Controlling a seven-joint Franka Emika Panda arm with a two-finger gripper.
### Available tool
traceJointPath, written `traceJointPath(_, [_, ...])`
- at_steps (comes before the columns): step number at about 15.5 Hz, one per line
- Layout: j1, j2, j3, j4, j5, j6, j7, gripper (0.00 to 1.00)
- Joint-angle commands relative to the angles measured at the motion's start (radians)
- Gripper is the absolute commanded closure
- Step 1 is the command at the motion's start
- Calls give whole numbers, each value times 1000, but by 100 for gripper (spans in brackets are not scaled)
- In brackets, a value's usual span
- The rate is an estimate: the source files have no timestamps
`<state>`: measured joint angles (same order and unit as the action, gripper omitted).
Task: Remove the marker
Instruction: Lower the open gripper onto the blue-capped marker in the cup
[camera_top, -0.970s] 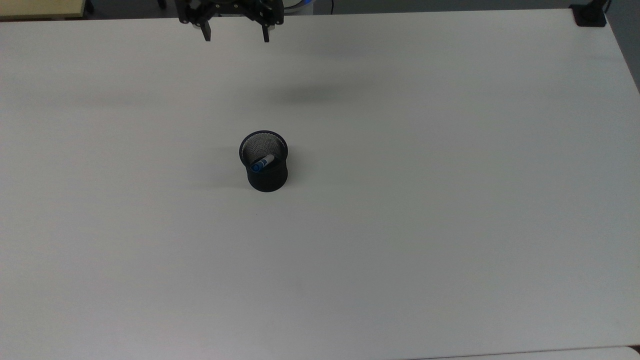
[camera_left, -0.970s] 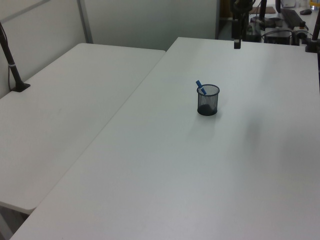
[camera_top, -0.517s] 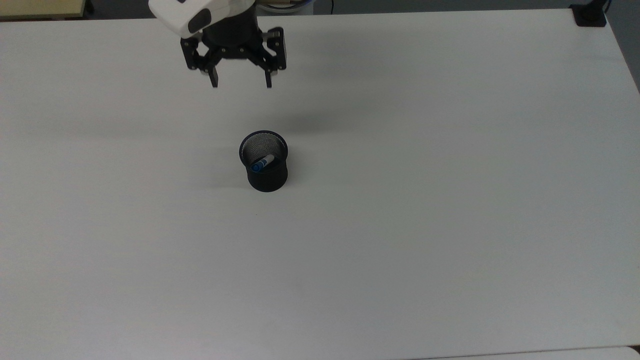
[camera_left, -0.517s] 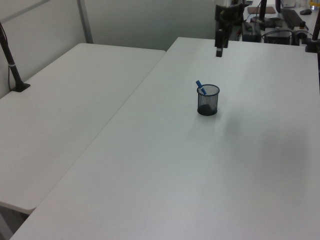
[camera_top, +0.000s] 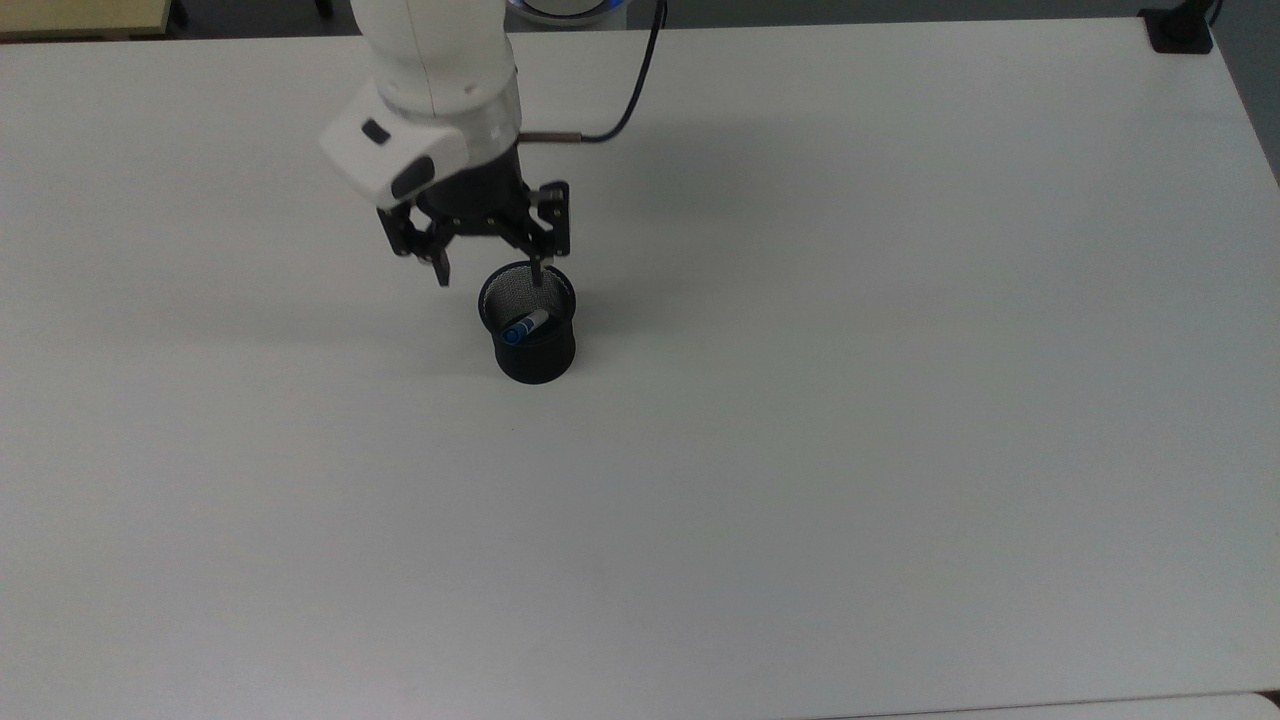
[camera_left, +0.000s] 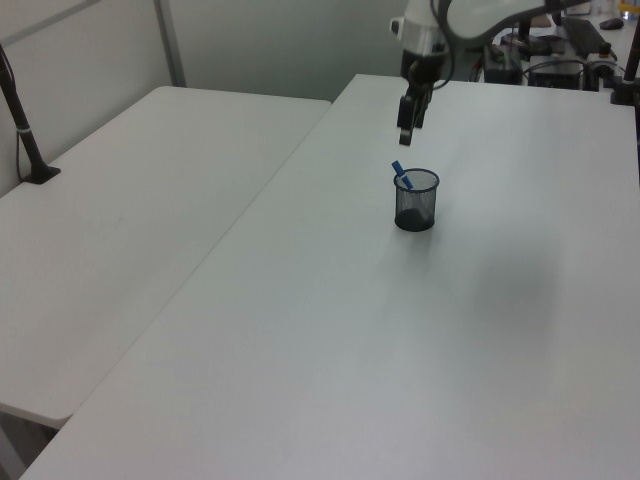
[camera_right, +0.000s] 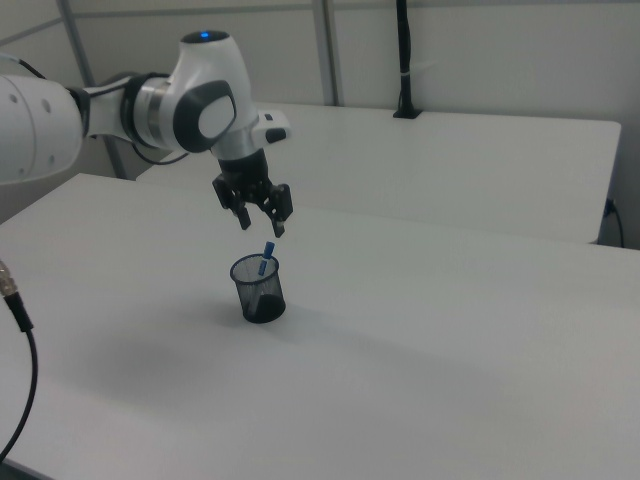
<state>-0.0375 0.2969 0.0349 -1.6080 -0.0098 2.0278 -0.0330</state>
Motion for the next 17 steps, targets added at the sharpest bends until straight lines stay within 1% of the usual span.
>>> traceJointPath(1, [22,59,-9,49,4,42,19,28])
traceJointPath(4, [24,85,-10,53,2,60,19,29])
traceJointPath(6, [25,103,-9,53,1,95,19,33])
traceJointPath(8, [39,111,-10,53,-1,97,19,37])
traceJointPath(13, [39,117,-10,51,-1,97,24,63])
traceJointPath(17, [39,117,-13,53,1,97,25,88])
